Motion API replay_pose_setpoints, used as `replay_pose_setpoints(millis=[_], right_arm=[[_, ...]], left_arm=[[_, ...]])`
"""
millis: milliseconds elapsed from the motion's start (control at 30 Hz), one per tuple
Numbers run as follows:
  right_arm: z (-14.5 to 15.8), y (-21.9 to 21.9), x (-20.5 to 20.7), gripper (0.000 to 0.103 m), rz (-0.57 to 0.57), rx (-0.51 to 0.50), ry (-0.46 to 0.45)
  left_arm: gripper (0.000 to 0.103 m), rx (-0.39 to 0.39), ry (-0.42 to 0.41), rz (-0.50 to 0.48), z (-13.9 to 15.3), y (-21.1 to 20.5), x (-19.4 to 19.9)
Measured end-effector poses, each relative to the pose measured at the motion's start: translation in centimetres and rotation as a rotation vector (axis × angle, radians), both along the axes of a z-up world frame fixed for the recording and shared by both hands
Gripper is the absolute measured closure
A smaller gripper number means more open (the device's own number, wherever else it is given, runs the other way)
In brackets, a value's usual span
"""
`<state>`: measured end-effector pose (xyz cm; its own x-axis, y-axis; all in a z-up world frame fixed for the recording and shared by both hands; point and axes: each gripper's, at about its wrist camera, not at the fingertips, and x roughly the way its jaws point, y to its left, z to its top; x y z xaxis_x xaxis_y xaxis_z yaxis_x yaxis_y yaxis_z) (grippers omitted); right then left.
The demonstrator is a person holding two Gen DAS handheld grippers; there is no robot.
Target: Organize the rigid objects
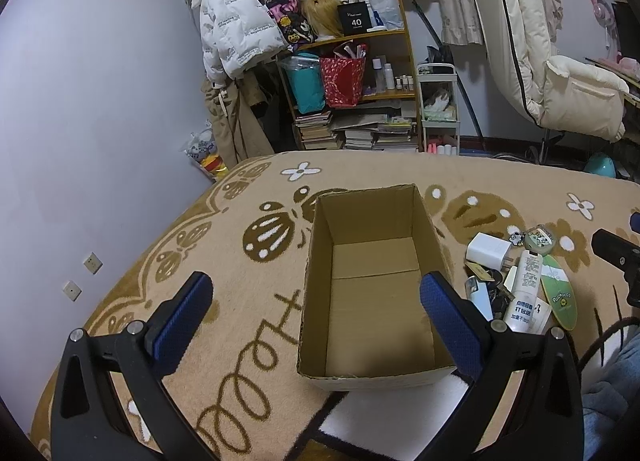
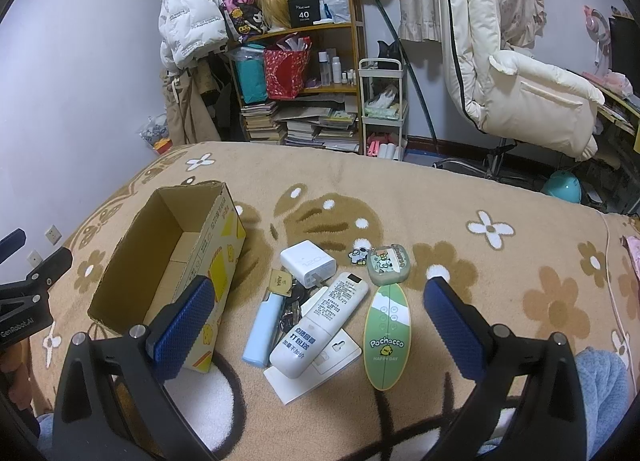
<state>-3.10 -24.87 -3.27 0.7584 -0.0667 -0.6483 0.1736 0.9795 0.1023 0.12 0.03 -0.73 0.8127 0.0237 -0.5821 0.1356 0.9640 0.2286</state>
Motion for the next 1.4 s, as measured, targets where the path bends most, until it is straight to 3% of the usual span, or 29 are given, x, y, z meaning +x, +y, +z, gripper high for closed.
replay_pose_setpoints(millis=[433,567,767,1033,1400], right_arm=[[0.2,0.3,-0.1,0.000,0.015,0.002,0.005],[-1.2,1.5,0.7,0.000,0.028,-0.015,0.048],[-2.1,1.3,2.1,0.000,0.039,-0.025,0.097],[-3.8,0.9,4.3,0.000,0.040,-0.030,0.158],[-6.5,0.9,7.3,0.000,0.042,-0.042,0.268]], left_arm=[[0.000,0.010,0.020,-0.003,-0.5,0.1,0.3],[0.000,-0.006,0.048,-0.015,-0.6,0.3,1.0],[0.000,0.034,0.078,-0.037,-1.1,-0.1,2.6],[0.000,0.004,0.123,-0.038,-1.7,0.0,5.4],[0.000,-0.031,0.245,-0.016,-5.6,0.5,8.5]])
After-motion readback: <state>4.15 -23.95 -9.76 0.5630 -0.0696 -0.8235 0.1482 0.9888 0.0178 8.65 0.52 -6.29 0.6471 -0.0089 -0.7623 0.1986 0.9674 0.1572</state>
